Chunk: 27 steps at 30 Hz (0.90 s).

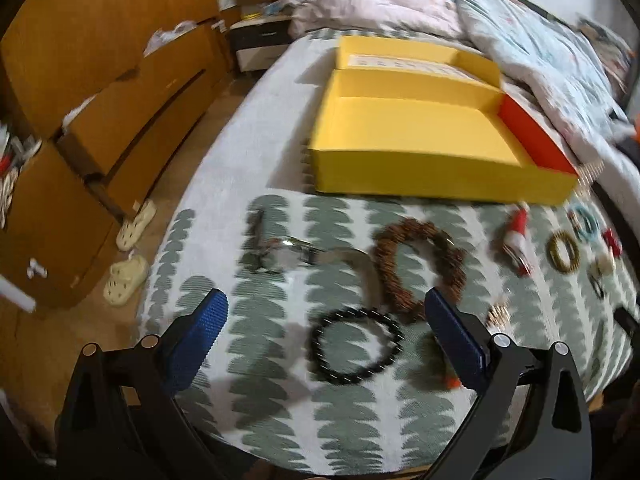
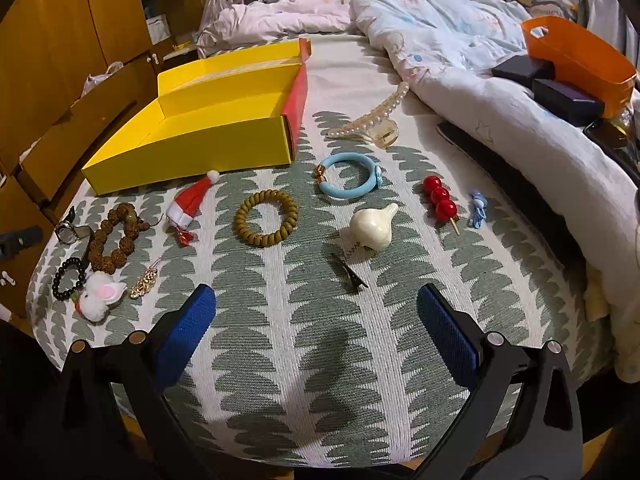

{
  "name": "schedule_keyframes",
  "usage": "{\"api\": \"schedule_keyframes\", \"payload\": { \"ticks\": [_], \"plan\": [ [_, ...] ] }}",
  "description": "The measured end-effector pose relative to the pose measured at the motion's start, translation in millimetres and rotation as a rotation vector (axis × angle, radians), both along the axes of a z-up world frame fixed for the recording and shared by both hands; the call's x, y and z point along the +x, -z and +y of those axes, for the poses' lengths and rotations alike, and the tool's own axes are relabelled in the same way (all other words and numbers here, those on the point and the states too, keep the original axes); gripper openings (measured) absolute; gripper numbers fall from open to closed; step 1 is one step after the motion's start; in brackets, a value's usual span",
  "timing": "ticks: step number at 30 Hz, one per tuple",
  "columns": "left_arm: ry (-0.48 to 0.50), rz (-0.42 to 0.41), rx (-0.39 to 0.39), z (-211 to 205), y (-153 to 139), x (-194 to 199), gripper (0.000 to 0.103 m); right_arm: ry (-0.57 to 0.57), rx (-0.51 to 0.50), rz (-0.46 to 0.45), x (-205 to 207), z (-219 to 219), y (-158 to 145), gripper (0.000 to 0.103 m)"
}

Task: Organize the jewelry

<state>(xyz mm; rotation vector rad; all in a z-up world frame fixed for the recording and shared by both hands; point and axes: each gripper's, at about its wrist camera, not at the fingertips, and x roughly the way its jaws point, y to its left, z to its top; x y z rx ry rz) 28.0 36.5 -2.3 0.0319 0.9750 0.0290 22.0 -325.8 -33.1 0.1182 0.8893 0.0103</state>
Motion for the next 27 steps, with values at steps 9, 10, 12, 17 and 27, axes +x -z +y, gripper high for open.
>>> {"api": "schedule_keyframes", "payload": {
  "ticks": [9,10,12,17,27],
  "plan": [
    [0.023,0.092,-0.058,13,7,15,0.097,-0.006,-0.026,0.009,1,3,2,0.1],
    [0.037,0.122,-0.068,14,12,17,0.097,-0.005,-0.025,0.009,1,2,2,0.1],
    [0.058,0.167,-0.089,17,19,21,0.097,-0.004,-0.021,0.008,0,2,2,0.1],
    [0.069,0.184,-0.147,27,15,24,0.097,-0.008,0.003,0.003,0,-1,1,0.1],
    [0.234,0.217,-0.216,-8,16,6,0.097,-0.037,0.056,-0.029,-5,-2,-5,0.1]
  ]
}}
